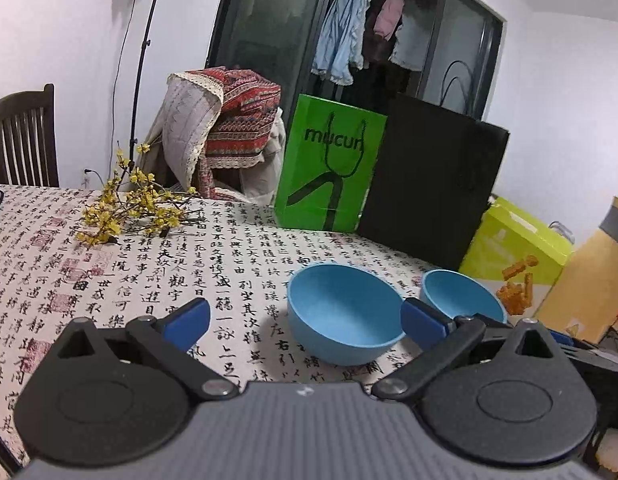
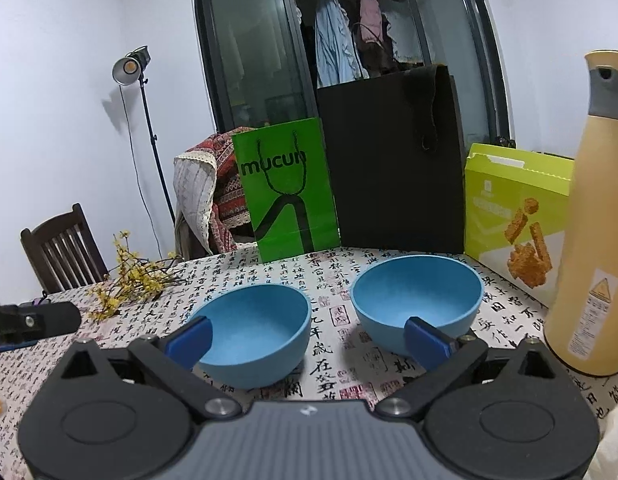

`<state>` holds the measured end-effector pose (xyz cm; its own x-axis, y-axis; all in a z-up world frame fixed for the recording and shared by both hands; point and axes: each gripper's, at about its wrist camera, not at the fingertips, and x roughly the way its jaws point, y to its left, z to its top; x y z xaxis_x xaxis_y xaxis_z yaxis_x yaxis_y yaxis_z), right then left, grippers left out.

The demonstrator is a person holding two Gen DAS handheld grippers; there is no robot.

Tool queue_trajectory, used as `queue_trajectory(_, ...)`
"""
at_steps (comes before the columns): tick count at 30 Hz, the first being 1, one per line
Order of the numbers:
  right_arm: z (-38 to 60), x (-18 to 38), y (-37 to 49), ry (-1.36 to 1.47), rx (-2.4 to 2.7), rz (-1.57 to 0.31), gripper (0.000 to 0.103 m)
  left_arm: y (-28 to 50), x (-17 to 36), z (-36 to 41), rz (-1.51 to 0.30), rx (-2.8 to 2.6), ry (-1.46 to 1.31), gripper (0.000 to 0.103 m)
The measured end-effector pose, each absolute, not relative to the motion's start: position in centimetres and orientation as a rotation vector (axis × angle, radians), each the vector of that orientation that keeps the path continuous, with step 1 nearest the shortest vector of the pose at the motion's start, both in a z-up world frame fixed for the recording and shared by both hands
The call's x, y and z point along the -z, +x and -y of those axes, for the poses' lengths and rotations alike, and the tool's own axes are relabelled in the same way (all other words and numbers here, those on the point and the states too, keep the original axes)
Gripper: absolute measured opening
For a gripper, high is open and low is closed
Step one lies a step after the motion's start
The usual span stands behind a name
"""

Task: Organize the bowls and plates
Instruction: 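Position both open grippers around the rim of one blue bowl, then close both grippers on the rim of the blue bowl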

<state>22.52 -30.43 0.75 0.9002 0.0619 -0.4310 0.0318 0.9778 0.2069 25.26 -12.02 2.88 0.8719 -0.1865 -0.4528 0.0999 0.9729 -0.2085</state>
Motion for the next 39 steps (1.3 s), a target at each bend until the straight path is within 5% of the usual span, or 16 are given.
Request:
queue_trajectory(17,31.3,0.3,29.5,0.221,-0.004,-0.558,0.084,32.4,-1.8,13.7,-0.61,0.081,-0.197,0.103)
queue_trajectory(30,31.7,2.4,34.2,0.232,-0.032,-0.684,0.045,37.7,0.1,14.2,-0.677,0.005,-0.185,0.103)
queue_trajectory(39,32.1,3.8,36.2,0.258,-0.041,-0.746,0.032,40.6,2.2,14.6,-0.728,-0.041,-0.159,0.103)
